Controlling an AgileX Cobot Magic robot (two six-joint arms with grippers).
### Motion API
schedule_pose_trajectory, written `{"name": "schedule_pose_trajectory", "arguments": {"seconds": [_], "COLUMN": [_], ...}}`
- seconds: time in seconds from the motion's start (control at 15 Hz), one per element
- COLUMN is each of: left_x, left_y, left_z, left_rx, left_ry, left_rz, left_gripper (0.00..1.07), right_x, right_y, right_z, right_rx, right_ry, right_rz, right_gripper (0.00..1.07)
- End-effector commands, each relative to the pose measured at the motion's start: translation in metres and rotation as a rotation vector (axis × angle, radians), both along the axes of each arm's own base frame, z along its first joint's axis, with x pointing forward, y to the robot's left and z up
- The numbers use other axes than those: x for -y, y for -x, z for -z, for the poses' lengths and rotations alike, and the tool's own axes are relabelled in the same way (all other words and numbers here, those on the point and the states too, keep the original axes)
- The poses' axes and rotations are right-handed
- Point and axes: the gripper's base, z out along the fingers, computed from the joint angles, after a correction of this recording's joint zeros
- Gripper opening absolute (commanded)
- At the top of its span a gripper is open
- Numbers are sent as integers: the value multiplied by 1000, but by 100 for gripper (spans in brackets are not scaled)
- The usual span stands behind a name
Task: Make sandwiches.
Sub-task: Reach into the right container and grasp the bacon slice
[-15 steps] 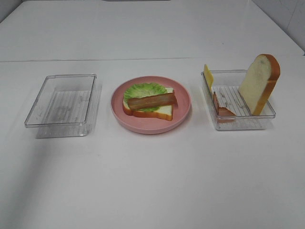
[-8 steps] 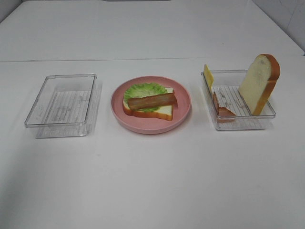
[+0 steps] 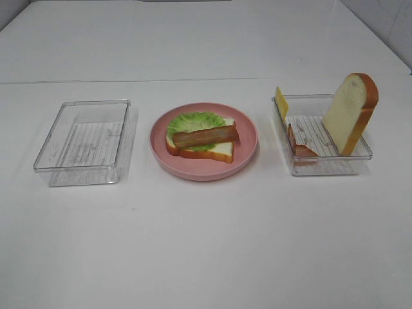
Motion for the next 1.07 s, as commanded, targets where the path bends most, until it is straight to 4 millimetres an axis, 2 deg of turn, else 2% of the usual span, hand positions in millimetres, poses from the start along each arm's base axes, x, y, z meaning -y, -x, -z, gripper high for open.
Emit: {"name": "schedule_pose_trajectory", "arguments": {"seconds": [0.07,0.2,0.33,0.4,0.73,0.8,0.87,0.93,1.07], "left_x": [-3,-5,-6,-5,-5,-5,-5,-5,-5], "left_y": [20,35,42,37,28,28,28,28,28], "left_z": [16,26,33,43,48,48,48,48,48], "left_rx": [91,223,301,246,284,284,284,284,285], "left_ry": [10,28,34,32,17,17,17,17,7], "left_rz": [-7,-10,-10,-4,-11,-11,-11,-11,-4], "left_gripper": [77,77,77,77,77,77,77,77,77], "right_x": [0,0,0,0,1,2,2,3,4], "right_y": [1,1,1,1,-7,-14,-37,-44,-78], "right_z": [0,0,0,0,-3,-7,-20,-23,-32], "right_rx": [16,16,16,16,-20,-35,-30,-35,-100], "right_ry": [0,0,0,1,-6,-17,-38,-43,-59], "right_rz": [8,8,8,7,20,34,48,51,71], "right_gripper": [83,83,83,83,83,83,83,83,83]}}
